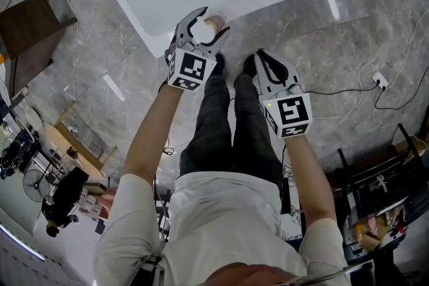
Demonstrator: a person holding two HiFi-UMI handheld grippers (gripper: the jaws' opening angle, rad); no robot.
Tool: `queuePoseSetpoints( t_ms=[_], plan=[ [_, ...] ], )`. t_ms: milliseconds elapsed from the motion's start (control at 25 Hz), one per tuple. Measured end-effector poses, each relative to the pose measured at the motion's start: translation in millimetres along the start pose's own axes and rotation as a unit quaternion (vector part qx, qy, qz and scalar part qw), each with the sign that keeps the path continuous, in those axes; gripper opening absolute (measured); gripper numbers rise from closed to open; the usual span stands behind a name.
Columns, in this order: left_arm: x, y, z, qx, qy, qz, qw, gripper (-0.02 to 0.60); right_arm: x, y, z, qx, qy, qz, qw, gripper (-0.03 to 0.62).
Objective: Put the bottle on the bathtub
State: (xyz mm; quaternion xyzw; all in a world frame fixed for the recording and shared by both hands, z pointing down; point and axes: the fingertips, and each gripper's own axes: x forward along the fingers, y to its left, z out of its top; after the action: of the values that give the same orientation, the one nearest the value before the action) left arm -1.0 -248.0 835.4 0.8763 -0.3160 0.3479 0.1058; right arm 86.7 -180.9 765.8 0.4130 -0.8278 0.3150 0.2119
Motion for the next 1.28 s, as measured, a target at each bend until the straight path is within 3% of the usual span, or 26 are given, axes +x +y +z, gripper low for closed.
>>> queuePoseSetpoints(
  t_ms=[480, 840, 1280],
  plan=[
    [-64, -2, 8, -0.011, 0.015, -0.010, 0.9998, 0.319, -48, 32, 37, -0.021, -0.020, -0.018, 0.999, 0.035],
    [-164, -12, 42, -0.010, -0.004, -0.020, 0.9997, 0.308, -108, 85, 73, -0.040, -0.036, -0.047, 0.997, 0.035],
    [-288, -26, 118, -0.006, -0.074, 0.000, 0.9972, 0.246, -194, 140, 119, -0.069, -0.073, -0.085, 0.991, 0.037]
  ],
)
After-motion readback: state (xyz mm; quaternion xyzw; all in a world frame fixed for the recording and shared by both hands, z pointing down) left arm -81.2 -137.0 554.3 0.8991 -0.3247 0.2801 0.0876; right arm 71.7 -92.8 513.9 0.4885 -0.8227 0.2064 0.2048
